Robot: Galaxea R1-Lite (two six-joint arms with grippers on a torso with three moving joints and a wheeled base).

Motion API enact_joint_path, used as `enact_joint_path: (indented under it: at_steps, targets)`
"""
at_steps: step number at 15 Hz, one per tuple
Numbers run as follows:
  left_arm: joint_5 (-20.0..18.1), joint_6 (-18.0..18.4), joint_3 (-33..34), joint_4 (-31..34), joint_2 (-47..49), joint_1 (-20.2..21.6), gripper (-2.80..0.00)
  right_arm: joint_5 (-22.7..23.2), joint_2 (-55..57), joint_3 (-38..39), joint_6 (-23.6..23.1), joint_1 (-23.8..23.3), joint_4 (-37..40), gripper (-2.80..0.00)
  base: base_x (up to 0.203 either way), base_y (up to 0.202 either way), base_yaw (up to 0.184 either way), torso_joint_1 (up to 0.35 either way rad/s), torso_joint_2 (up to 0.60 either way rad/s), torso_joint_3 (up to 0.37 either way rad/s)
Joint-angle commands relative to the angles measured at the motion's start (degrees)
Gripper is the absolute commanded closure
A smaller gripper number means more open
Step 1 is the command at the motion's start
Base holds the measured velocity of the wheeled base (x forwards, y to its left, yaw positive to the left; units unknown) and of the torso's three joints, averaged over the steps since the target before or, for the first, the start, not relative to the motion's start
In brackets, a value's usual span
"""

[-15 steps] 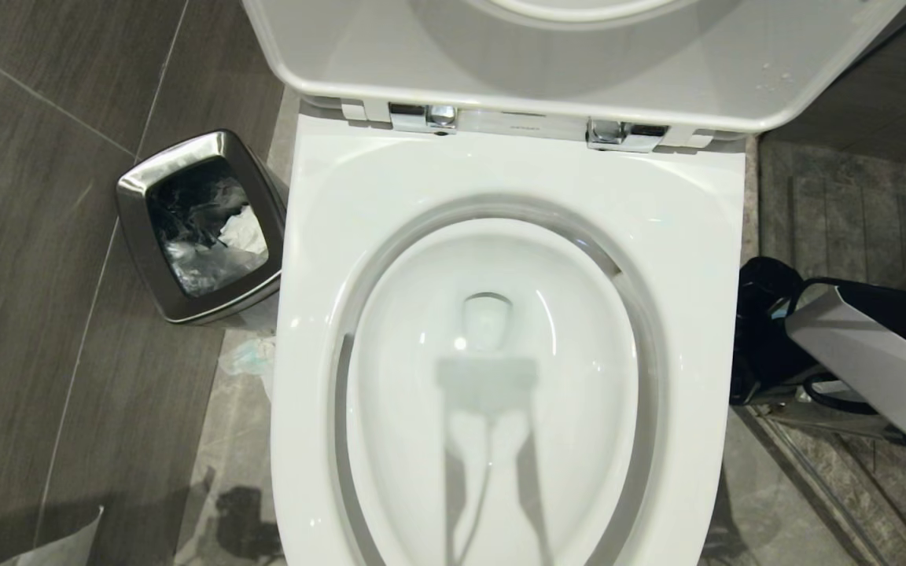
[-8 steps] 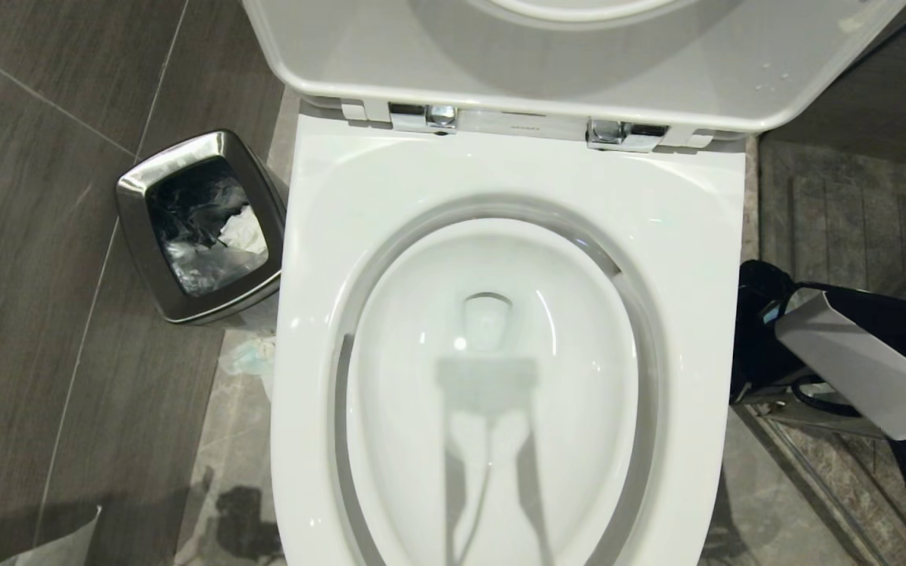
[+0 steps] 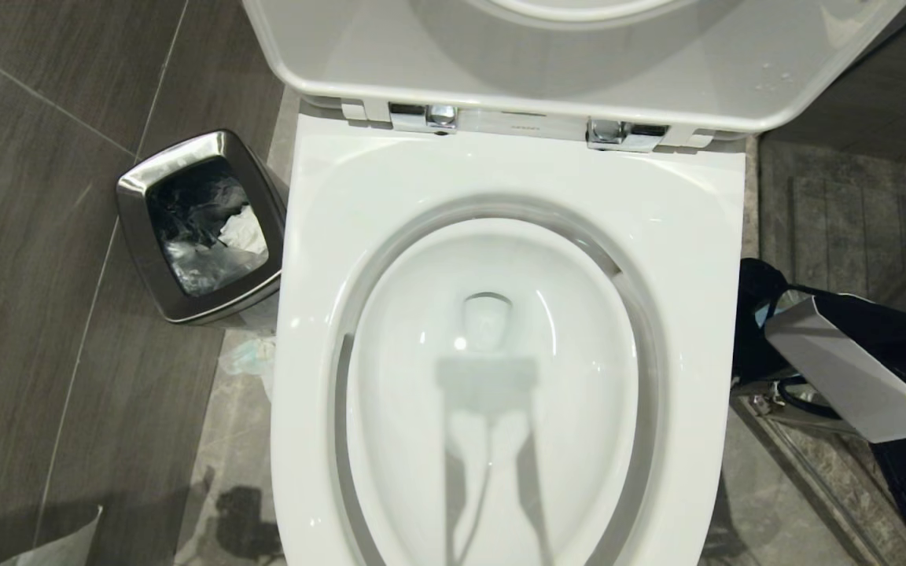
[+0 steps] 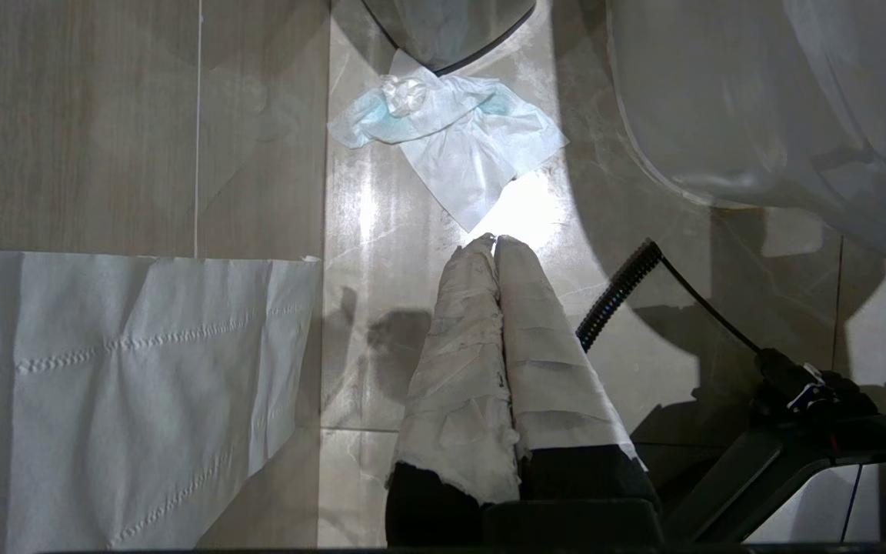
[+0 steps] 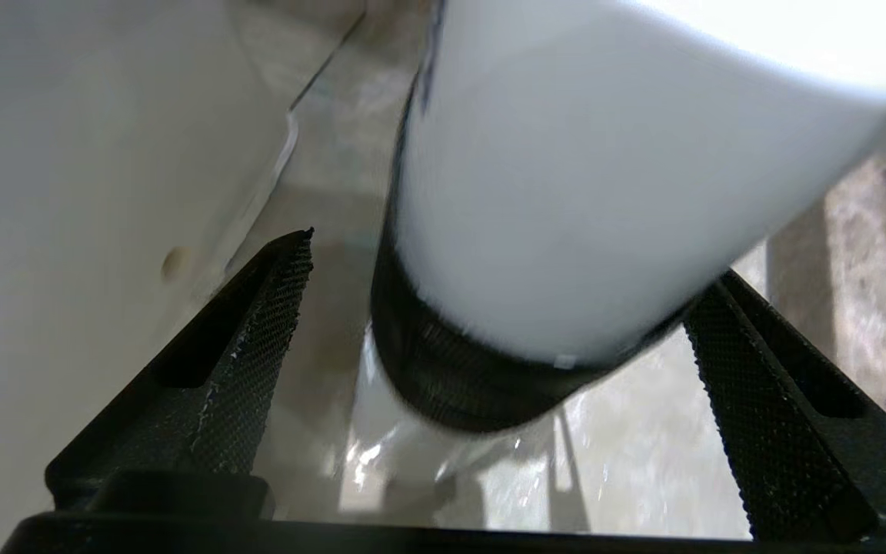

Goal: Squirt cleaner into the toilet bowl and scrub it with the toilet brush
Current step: Pour in the cleaning agent

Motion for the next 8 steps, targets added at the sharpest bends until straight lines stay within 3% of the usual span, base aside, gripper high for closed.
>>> enact_joint_path:
  at_steps: [1,8]
  targets:
    - [0.0,0.0,0.0,0.0,0.1,0.0,0.00,0.0,1.5,-2.0,-0.1,0.0,-0.5,-2.80,0.000,0.000,0.000,0.000,0.00,0.000]
    - [0.0,0.0,0.1,0.0,0.1,0.0,0.00,0.0,3.4,-5.4,-1.0,0.1,-0.5,-2.80,0.000,0.000,0.000,0.000,0.00,0.000]
